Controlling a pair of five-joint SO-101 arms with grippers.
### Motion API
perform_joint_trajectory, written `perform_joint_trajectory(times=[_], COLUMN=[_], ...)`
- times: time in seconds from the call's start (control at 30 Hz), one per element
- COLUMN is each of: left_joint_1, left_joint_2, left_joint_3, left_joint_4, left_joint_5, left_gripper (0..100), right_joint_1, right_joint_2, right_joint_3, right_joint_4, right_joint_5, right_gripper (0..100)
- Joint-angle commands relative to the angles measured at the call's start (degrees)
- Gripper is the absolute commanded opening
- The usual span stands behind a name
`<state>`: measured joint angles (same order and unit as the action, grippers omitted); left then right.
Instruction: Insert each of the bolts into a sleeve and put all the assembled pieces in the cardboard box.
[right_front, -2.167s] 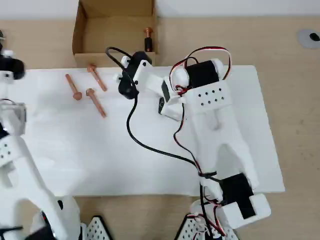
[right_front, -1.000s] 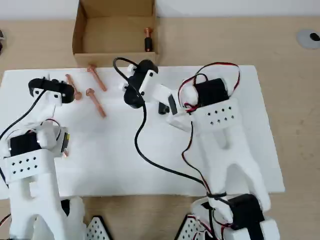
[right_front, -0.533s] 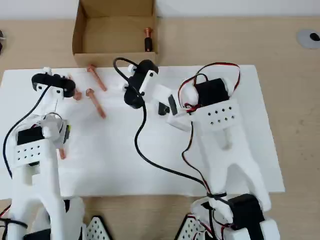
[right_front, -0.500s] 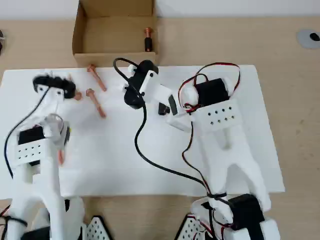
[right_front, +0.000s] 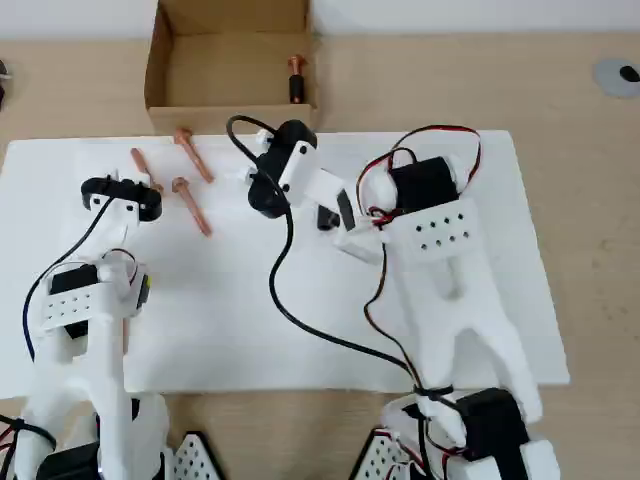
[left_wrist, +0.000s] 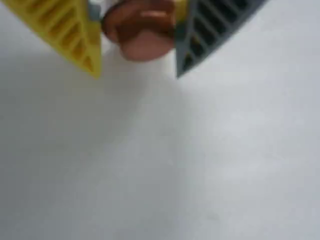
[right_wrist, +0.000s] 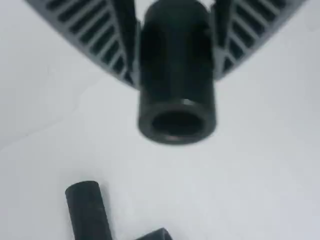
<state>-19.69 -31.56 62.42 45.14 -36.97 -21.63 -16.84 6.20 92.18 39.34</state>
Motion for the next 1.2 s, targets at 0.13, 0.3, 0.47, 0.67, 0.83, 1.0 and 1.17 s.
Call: perform_joint_trajectory(times=[0.13, 0.3, 0.47, 0.67, 0.83, 1.0, 1.17], left_joint_1=[-1.23, -3.60, -3.69, -4.13, -6.42, -6.33, -6.24], left_joint_2=[-0.22, -0.22, -0.22, -0.31, -3.12, -9.80, -13.85], left_joint_3=[0.18, -1.76, -1.85, -1.93, -4.04, -2.90, 1.49], left_joint_4=[-0.53, -0.53, -0.18, 0.00, 3.43, 7.03, 7.12], left_joint_5=[7.21, 9.14, 9.14, 11.78, 13.80, 13.71, 13.10], left_gripper=[7, 21, 26, 26, 26, 26, 26], right_joint_1=[0.92, 0.84, 0.84, 0.84, 0.84, 0.84, 0.84], right_joint_2=[-2.51, -2.51, -2.51, -2.51, -2.51, -2.51, -2.51], right_joint_3=[-0.04, -0.40, -0.31, -0.31, -0.40, -0.40, -0.40], right_joint_4=[0.18, 0.97, 0.97, 0.97, 1.93, 2.20, 2.20], right_joint_5=[-0.35, -0.44, -0.44, -0.44, -0.44, -0.44, -0.44], right_gripper=[6.2, 6.3, 6.3, 6.3, 6.3, 6.3, 6.3])
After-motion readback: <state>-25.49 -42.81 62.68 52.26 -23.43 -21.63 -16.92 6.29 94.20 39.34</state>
